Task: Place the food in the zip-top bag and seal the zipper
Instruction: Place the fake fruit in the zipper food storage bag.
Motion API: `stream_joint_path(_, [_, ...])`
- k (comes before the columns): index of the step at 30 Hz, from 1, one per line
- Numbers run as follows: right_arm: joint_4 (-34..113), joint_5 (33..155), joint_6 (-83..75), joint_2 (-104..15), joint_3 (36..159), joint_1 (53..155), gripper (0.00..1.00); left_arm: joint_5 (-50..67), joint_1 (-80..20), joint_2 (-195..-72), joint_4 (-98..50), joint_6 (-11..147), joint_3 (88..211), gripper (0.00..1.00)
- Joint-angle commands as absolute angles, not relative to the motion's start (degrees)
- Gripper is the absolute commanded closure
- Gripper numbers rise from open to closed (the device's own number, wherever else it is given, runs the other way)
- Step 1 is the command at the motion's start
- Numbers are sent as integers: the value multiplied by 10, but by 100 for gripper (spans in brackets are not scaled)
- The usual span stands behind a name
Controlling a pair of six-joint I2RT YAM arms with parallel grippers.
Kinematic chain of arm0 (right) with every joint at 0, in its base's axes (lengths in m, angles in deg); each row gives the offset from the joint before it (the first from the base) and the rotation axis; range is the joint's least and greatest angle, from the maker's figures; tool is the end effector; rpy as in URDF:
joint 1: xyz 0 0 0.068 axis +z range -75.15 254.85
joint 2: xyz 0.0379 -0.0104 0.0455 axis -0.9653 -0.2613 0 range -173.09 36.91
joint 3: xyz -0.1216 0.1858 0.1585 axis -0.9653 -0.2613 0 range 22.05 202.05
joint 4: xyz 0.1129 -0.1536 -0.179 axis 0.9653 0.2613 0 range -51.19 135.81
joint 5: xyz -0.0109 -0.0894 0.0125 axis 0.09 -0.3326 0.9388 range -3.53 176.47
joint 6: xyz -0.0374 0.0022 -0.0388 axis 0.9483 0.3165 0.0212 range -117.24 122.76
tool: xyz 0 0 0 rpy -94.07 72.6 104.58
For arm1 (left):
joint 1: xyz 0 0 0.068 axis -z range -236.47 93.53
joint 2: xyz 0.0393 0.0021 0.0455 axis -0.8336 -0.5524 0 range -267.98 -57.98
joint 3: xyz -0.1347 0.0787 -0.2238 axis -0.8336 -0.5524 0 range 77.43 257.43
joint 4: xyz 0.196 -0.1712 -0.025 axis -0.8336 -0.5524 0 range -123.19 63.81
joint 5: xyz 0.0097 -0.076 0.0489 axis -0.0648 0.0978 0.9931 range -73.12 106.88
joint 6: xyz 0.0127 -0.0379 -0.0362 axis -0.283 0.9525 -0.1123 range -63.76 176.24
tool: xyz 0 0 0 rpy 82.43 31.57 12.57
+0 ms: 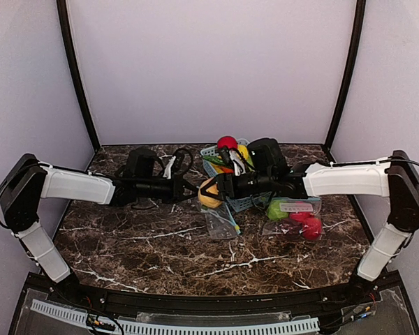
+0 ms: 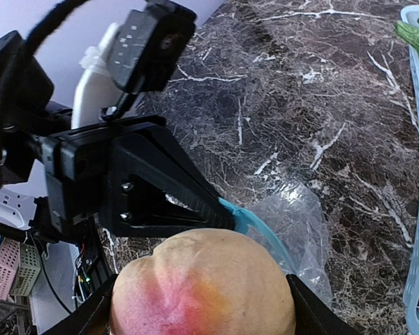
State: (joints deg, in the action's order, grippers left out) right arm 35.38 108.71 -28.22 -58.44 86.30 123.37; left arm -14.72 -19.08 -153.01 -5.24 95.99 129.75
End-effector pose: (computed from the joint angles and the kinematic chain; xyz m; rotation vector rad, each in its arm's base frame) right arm 0.2416 0.2936 0.2515 -0.6061 2.1787 1.2079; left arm 0.2753 -0.2339 0.2157 0.3651 2.1423 -1.3737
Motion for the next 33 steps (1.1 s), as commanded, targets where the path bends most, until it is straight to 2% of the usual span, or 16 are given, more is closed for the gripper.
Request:
stream_joint_path(1, [338,1042,-308,-613,857,1239,54,-163,-190,-1531,-51,946,1288,99])
stream_joint_path(12, [351,969,-366,-644,850,1239,55,-173,-189,-1526,-57,936,1287,99])
stream_joint_path(33, [327,1039,-307,-732,878,1250,52,-217,-189,-1537,1,960,1282,99])
